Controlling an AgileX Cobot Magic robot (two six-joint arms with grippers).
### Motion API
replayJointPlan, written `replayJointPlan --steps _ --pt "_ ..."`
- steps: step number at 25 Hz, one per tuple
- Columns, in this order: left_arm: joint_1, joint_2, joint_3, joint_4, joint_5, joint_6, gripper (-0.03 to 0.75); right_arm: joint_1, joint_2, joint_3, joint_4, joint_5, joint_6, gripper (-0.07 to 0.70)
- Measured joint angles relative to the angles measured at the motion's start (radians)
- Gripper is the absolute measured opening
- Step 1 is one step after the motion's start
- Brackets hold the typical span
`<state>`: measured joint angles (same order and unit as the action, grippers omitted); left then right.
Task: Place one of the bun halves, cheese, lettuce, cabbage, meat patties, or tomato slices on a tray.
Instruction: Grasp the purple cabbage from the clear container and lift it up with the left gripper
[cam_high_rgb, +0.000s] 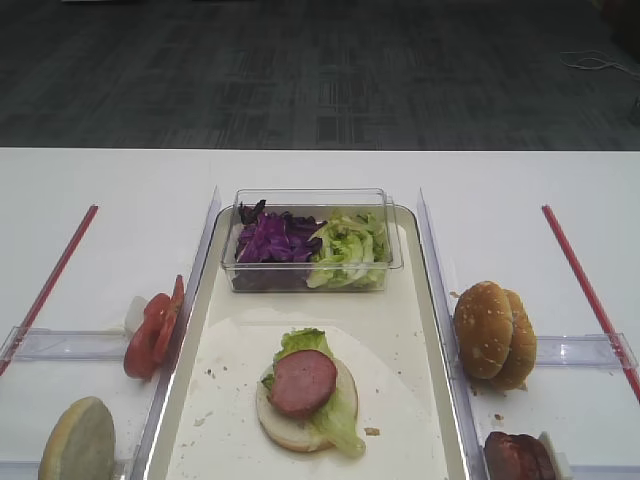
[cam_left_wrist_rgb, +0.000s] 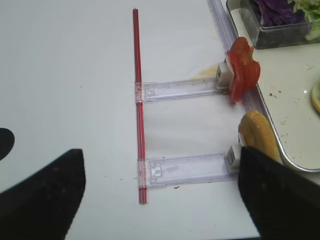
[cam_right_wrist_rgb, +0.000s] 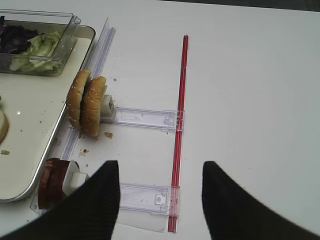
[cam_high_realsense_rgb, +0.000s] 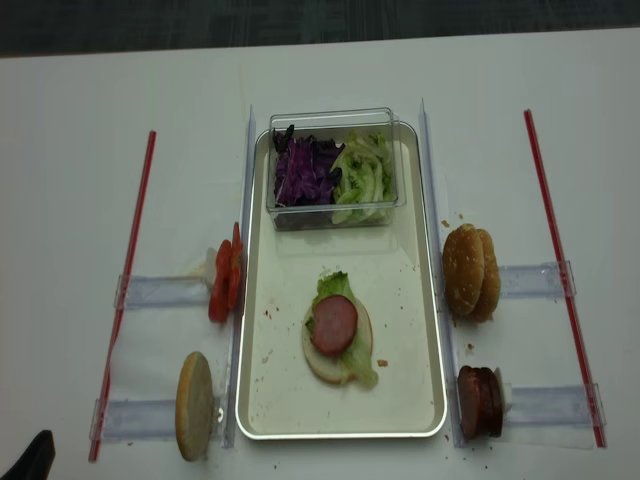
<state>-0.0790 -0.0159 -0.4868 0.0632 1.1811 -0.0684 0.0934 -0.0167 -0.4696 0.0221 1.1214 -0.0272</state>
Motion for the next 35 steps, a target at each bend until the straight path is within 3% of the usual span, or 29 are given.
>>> replayJointPlan --steps 35 --pt "0.000 0.000 0.000 0.000 0.000 0.000 0.610 0.000 0.000 0.000 0.000 0.000 0.000 0.387"
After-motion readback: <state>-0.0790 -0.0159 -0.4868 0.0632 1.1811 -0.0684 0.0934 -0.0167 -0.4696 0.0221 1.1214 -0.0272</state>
